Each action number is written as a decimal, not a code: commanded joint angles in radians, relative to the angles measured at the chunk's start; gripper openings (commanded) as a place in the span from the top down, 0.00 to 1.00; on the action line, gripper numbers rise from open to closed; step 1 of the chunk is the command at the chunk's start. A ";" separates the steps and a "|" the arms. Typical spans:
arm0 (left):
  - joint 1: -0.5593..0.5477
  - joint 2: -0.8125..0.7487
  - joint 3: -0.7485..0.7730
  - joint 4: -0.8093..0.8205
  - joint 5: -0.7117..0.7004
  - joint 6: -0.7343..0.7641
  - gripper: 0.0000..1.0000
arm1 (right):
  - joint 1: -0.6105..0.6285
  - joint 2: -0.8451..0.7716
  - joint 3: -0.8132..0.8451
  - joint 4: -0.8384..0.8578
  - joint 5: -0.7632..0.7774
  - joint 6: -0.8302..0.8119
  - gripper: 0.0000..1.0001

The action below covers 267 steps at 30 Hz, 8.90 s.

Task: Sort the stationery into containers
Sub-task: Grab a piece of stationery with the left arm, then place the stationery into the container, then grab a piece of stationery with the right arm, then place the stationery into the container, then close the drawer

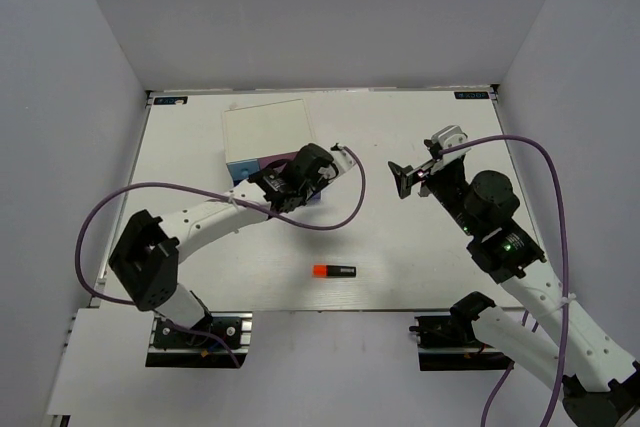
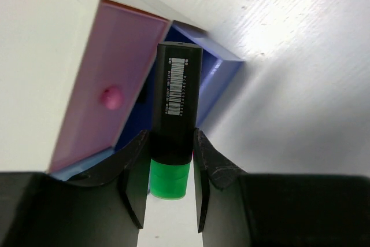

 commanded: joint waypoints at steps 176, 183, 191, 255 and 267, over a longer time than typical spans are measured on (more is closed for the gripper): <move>-0.031 -1.261 -0.560 0.230 0.122 -0.543 0.24 | 0.440 1.311 0.801 -0.064 0.137 -0.830 0.79; -0.031 -1.279 -0.560 0.230 0.122 -0.543 0.24 | 0.442 1.330 0.804 -0.042 0.169 -0.831 0.52; -0.031 -1.279 -0.560 0.230 0.122 -0.543 0.24 | 0.442 1.316 0.815 -0.081 0.150 -0.807 0.45; -0.022 -1.318 -0.569 0.267 0.208 -0.516 0.24 | 0.445 1.512 1.043 -0.277 -0.008 -0.729 1.00; -0.022 -1.359 -0.587 0.287 0.239 -0.488 0.22 | 0.442 1.112 0.620 -0.173 -0.049 -0.640 0.67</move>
